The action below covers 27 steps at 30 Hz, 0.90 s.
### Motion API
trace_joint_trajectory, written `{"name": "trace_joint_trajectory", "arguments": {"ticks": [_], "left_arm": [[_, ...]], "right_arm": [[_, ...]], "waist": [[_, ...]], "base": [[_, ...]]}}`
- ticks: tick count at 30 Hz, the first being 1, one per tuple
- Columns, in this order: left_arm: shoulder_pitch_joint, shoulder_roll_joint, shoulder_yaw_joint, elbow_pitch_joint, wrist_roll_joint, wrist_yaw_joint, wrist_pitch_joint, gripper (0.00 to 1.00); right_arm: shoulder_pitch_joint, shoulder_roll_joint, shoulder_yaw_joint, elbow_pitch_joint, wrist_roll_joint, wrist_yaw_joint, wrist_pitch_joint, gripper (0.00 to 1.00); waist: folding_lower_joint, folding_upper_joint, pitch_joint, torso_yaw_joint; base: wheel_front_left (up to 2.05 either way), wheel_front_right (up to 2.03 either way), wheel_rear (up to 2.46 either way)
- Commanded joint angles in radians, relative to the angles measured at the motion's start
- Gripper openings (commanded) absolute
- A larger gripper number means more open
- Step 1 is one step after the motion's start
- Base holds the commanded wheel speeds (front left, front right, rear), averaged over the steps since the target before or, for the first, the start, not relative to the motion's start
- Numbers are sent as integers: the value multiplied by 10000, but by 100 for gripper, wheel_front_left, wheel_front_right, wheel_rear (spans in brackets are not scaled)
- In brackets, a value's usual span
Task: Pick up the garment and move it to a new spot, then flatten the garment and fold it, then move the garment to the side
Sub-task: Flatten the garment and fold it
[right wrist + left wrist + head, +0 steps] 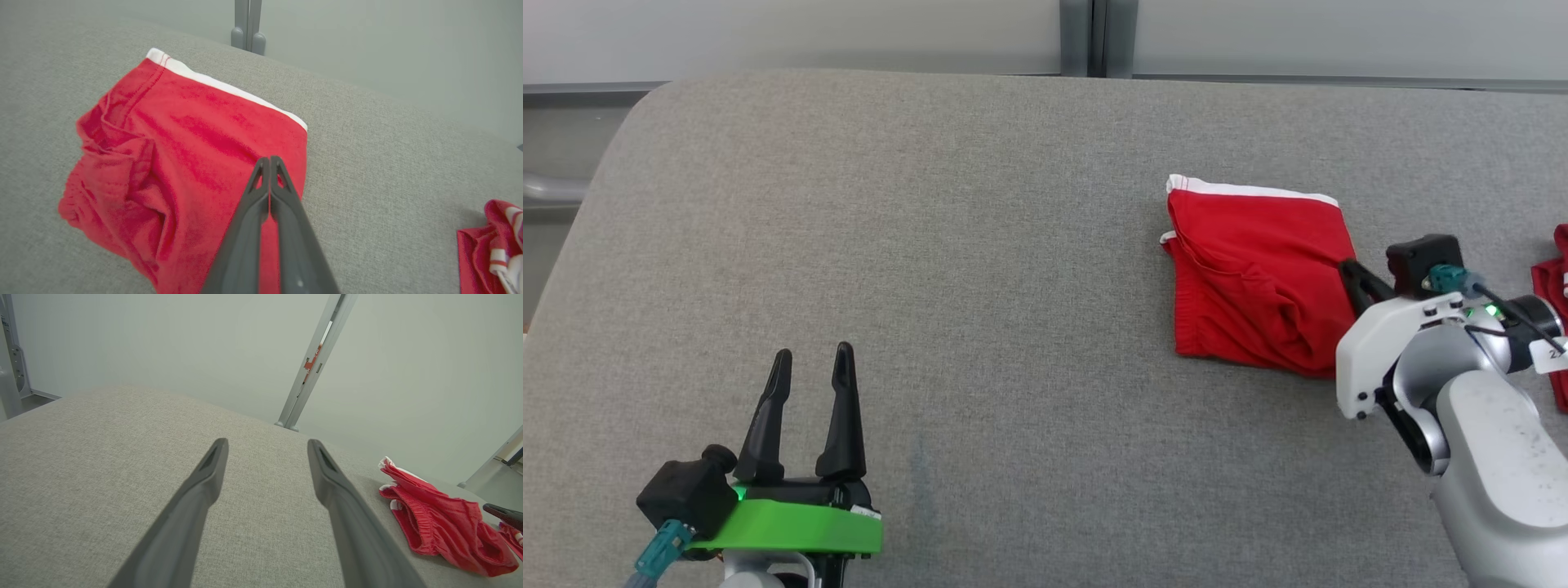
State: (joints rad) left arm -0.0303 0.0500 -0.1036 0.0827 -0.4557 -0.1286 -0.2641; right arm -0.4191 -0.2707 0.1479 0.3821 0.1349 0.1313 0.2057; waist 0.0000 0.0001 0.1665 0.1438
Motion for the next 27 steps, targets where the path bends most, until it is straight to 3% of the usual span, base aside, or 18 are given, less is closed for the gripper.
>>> {"name": "trace_joint_trajectory", "arguments": {"ticks": [1, 8, 18, 23, 27], "left_arm": [[66, 18, -14, -21, -10, -29, 3, 100], [-137, 18, -59, -16, 55, -29, 3, 100], [-131, 18, -8, 38, 76, -29, 5, 100], [-60, 18, 7, 25, 66, -29, 3, 100], [44, 18, 97, 42, 80, -29, 3, 100]], "right_arm": [[143, 102, 116, -17, -72, -16, -97, 0], [-74, 608, 1085, 462, 52, -16, -406, 0], [-382, 1190, 3301, 937, 561, -16, -495, 0], [-193, 1259, 4652, 434, 1883, -16, -363, 0], [-66, 971, 4887, -380, 2457, -16, -823, 0]], "waist": [[0, -1, 41, -11], [0, -1, 184, 34], [0, -1, 121, 134], [0, -1, 41, 109], [0, -1, -94, 2]], "base": [[0, 0, 0], [0, 0, 0], [0, 0, 0], [0, 0, 0], [0, 0, 0]]}}
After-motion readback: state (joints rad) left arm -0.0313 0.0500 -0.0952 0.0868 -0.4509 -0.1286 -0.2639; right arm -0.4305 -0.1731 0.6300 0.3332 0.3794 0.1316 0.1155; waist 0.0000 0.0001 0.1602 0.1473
